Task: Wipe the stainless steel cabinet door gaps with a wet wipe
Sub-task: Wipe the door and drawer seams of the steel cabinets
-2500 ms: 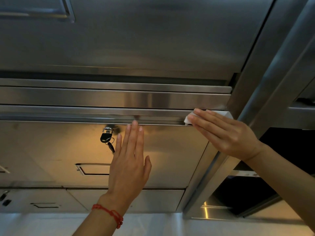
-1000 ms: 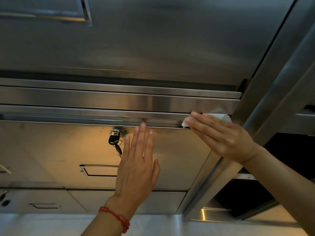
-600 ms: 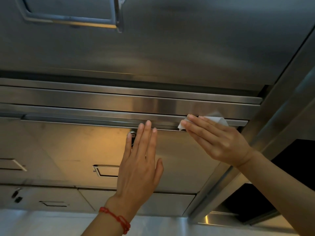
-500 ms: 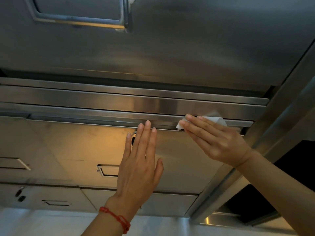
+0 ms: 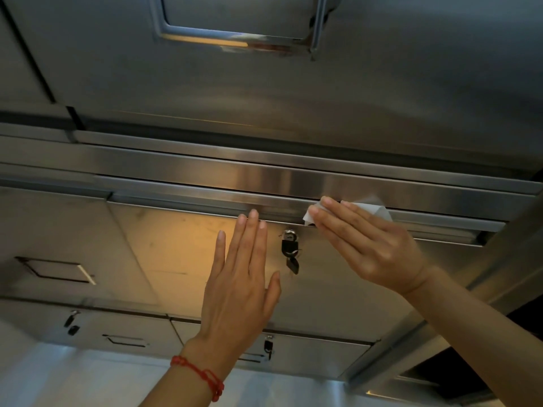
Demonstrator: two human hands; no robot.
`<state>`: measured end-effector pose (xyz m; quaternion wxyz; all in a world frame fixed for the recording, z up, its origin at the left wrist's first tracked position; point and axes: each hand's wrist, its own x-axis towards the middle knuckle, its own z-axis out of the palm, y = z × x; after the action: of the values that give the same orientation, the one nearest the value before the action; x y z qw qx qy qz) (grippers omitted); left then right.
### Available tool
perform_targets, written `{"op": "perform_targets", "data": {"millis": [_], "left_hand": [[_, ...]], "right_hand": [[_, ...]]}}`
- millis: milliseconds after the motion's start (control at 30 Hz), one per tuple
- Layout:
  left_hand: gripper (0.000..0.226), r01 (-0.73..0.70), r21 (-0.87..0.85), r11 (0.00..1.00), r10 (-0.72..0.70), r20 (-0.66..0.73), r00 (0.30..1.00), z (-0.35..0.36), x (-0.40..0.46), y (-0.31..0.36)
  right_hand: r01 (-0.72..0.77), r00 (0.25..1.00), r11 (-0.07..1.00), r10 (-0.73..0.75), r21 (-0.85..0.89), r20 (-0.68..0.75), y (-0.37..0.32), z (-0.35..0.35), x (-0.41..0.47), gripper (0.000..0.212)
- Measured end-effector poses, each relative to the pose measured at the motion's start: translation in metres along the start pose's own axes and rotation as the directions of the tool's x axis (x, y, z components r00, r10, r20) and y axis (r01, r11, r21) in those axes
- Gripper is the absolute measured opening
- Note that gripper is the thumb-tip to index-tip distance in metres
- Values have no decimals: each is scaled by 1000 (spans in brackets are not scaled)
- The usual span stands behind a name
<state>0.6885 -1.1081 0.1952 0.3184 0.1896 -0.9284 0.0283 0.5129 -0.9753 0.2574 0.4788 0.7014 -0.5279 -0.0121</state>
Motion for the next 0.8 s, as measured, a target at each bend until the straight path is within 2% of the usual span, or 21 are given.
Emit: {"op": "perform_targets", "data": {"millis": [567, 800], "left_hand": [[62, 14, 19, 1000, -15, 38, 999, -3, -11, -64], [63, 27, 25, 999, -28, 43, 999, -2, -16, -90]], "right_hand": [[-8, 997, 1000, 9, 8, -73, -32, 27, 62, 24], [-5, 998, 999, 8, 49, -55, -38, 27, 80, 26]]}}
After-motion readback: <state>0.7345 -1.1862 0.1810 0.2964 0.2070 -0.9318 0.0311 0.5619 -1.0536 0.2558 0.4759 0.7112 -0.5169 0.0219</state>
